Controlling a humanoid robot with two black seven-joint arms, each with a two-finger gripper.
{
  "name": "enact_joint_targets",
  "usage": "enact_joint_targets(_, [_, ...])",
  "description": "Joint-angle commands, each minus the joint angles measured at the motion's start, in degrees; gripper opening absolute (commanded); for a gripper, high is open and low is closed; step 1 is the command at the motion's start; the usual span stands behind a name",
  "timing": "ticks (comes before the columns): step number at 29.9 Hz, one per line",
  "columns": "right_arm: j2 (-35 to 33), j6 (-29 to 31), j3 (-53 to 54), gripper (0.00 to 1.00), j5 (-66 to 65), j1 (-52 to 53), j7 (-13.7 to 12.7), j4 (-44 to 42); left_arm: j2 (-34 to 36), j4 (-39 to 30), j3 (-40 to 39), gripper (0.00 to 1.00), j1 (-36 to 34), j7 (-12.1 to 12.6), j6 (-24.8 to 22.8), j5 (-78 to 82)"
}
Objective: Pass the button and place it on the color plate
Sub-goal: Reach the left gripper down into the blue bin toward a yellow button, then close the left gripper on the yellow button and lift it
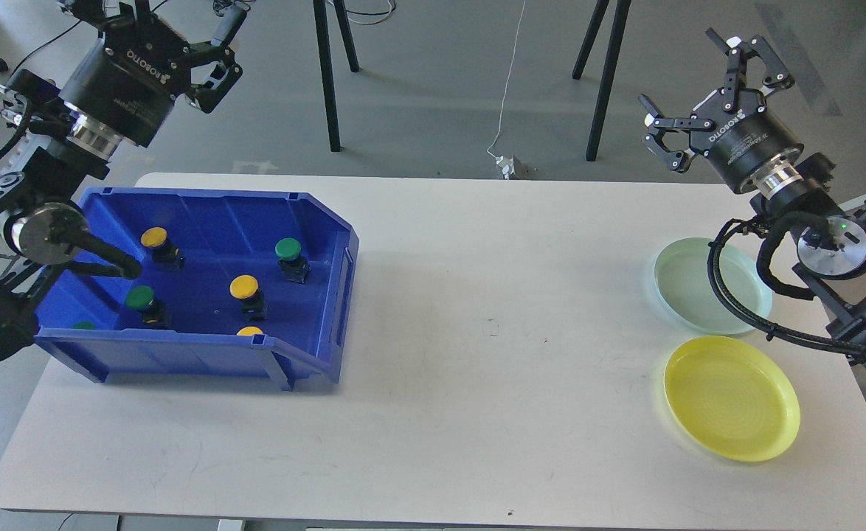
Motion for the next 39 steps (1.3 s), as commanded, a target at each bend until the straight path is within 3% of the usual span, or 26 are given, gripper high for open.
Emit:
enact_joint_targets(1, [0.11,0.00,0.32,0.99,0.00,-0.94,0.01,-0.10,8.70,-8.65,11.50,0.99,-5.27,0.00,0.02,10.92])
enact_joint_targets(4, [0.11,0.00,0.32,0.99,0.00,-1.20,0.01,-0.01,12.67,-10.25,27.22,0.99,-15.11,0.00,0.02,16.38])
enact_joint_targets(9, [-0.06,0.00,0.23,0.99,0.00,-1.29,0.01,-0.10,12.68,-6.67,57.28,0.99,-33.48,0.00,8.32,27.88])
enact_joint_targets(15, [-0.50,0.00,0.58,0.99,0.00,-2.08,0.01,-0.01,5.30,3.01,78.14,0.99,-41.68,0.00,11.15,37.74])
enact_joint_targets(24, [-0.94,0.00,2.08,0.99,0.00,-4.37,0.01,-0.01,-6.39,13.99,88.88,0.98,-38.88,0.00,14.31,39.25])
enact_joint_targets(39, [-1.99,0.00,2.17,0.99,0.00,-4.63,0.01,-0.10,-9.90,19.45,88.80,0.98,-34.92,0.00,14.14,38.98])
